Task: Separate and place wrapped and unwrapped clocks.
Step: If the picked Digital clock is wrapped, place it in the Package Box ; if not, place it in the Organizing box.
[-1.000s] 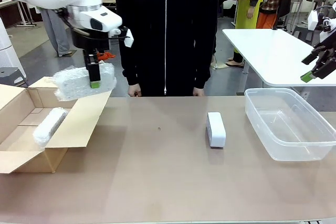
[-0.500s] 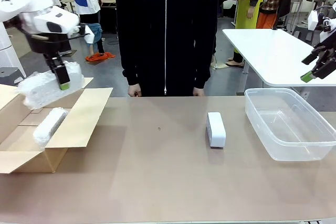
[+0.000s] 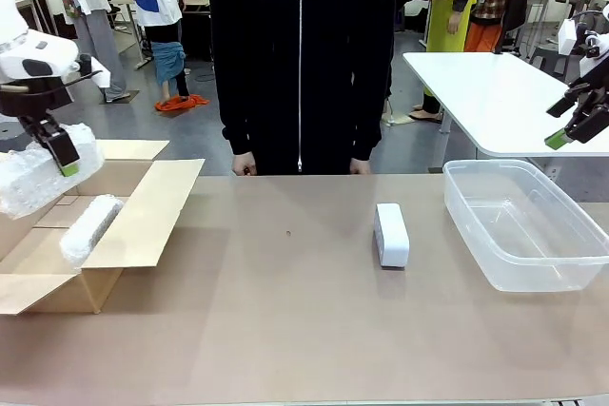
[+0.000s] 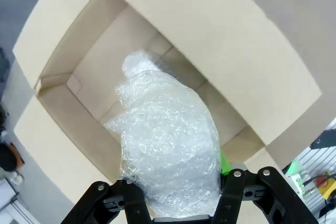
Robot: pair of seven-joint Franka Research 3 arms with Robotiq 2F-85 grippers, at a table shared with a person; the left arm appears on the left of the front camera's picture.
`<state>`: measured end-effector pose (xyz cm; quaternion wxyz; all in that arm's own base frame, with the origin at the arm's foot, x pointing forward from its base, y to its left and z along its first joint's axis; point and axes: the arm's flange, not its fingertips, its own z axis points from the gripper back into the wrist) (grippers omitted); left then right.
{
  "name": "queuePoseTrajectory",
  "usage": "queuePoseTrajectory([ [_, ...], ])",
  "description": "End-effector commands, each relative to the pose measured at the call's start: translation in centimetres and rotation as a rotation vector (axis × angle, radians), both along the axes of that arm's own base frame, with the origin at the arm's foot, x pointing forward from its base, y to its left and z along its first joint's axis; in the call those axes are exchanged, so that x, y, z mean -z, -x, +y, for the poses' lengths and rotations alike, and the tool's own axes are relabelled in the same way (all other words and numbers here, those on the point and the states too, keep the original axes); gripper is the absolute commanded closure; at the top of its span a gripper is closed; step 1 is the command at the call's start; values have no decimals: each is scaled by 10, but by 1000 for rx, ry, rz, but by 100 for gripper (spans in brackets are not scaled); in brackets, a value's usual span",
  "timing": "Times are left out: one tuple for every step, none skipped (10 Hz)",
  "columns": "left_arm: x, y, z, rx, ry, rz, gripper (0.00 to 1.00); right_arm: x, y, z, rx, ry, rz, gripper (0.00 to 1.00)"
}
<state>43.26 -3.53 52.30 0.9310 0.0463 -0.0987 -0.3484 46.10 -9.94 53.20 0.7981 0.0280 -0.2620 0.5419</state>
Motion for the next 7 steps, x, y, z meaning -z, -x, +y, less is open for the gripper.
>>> queuePoseTrajectory([
  [9,-2,14,-114,-13,-39,46,1,-1,-1,-8,-13,0,0],
  [15,-6,26,-140,7,-31,46,1,-1,-1,-8,-13,0,0],
  [17,-8,35,-151,28,-24,46,1,-1,-1,-8,-13,0,0],
  [19,-9,46,-178,46,-24,46,1,-1,-1,-8,-13,0,0],
  [22,-12,60,-203,69,-31,46,1,-1,-1,-8,-13,0,0],
  [26,-14,66,-217,80,-34,46,1,-1,-1,-8,-13,0,0],
  [34,-18,73,-234,99,-33,46,1,-1,-1,-8,-13,0,0],
])
